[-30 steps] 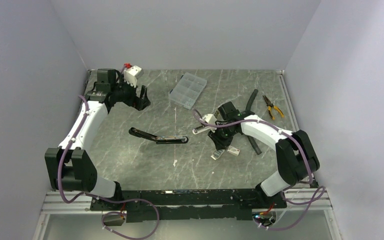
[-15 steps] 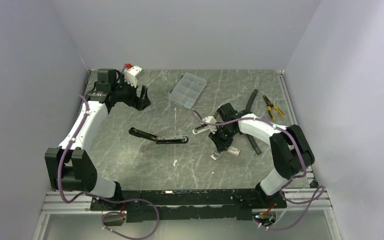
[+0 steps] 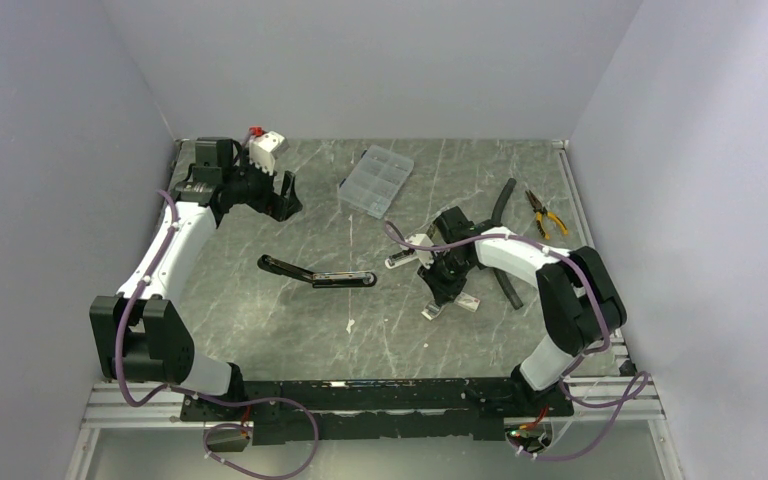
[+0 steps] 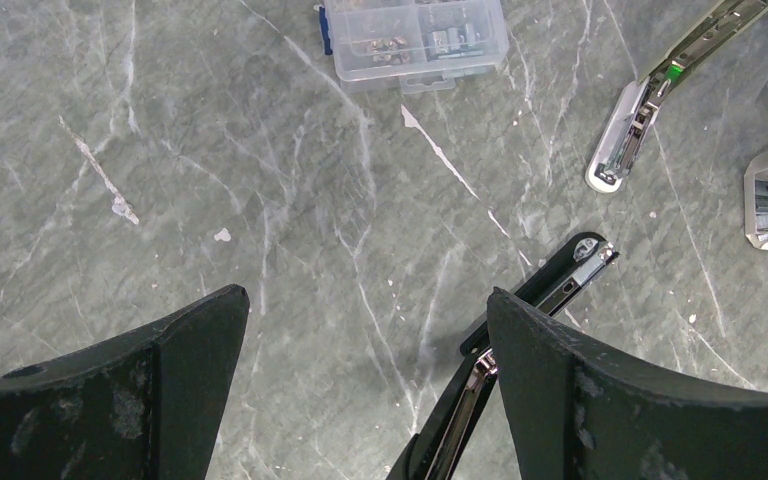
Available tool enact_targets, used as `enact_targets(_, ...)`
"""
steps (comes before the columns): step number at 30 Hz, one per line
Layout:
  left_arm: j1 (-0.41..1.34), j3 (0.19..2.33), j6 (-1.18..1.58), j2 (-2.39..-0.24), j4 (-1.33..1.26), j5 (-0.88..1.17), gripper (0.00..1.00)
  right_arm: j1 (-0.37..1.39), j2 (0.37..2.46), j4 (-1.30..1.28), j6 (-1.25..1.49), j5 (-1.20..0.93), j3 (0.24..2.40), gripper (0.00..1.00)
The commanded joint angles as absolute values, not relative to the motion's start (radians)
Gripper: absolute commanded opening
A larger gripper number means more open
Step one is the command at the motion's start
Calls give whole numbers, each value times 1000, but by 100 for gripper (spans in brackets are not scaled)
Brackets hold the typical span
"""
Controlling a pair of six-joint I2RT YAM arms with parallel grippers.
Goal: Load the staples into the stapler
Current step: Pick up the staple from the staple box.
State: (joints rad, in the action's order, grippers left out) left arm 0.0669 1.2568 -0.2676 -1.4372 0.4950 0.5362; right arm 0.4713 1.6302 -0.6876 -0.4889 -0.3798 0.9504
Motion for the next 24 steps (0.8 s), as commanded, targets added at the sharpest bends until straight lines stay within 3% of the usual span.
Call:
enact_targets(1, 71, 1264, -270, -1399, 480, 549, 94, 465, 1640, -693, -496, -402, 963, 17)
enact_targets(24, 75, 1274, -305, -1417, 496, 527, 94, 455, 1628, -726, -480, -431, 1001, 0)
